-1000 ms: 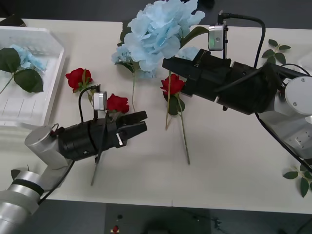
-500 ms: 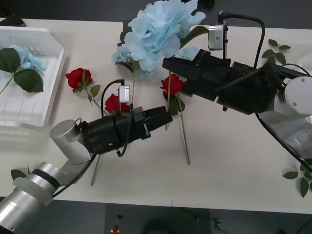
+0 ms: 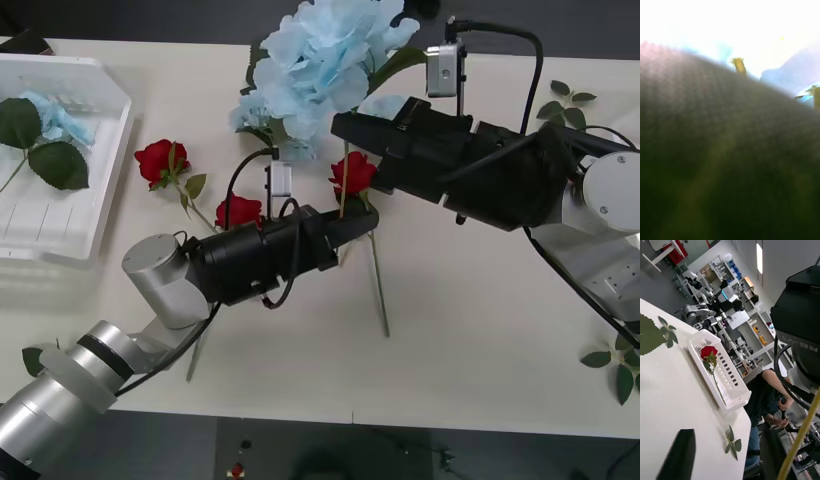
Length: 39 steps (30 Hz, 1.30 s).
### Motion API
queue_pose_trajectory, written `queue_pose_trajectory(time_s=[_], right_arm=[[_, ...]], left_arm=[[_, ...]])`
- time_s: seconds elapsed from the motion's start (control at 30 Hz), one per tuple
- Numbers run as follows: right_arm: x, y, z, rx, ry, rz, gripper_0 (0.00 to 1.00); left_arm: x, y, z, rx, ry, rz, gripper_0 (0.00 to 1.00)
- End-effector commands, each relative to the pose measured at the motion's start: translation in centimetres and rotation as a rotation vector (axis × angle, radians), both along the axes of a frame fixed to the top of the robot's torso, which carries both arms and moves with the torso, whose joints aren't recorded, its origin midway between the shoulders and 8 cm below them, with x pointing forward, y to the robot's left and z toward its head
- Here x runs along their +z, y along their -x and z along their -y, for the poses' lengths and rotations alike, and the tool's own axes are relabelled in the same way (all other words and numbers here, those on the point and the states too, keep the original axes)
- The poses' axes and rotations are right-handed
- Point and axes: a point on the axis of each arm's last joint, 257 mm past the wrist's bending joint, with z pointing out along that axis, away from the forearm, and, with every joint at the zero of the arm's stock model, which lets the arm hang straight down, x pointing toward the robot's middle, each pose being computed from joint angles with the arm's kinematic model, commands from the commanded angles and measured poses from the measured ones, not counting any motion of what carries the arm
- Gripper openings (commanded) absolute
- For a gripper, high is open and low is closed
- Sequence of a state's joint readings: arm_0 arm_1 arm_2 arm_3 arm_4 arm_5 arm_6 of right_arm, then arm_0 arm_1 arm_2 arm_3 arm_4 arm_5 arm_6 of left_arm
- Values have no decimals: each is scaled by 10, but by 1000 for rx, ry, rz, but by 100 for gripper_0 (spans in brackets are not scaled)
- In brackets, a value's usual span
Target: Put the red flowers into the right box and the blue flowers into the left box
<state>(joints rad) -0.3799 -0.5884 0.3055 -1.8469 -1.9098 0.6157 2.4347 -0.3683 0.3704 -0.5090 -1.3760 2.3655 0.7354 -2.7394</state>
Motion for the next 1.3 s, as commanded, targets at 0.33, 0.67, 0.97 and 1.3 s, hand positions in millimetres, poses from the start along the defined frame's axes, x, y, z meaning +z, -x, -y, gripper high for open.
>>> queue_pose_trajectory(time_s=[0.33,0.67,0.97,1.3], right_arm=[[28,6,-6,20,-25,28,51],[28,5,-7,23,-37,6,100],[29,4,-6,19,-46,-7,100],[8,-16,9,-39,-33,-144,100]], left_arm=[[20,-8,-3,17,36,-13,0],[38,-20,-26,43,100,-42,0],[83,-60,-124,176,29,115,0],[104,-105,-263,398,-409,423,0]])
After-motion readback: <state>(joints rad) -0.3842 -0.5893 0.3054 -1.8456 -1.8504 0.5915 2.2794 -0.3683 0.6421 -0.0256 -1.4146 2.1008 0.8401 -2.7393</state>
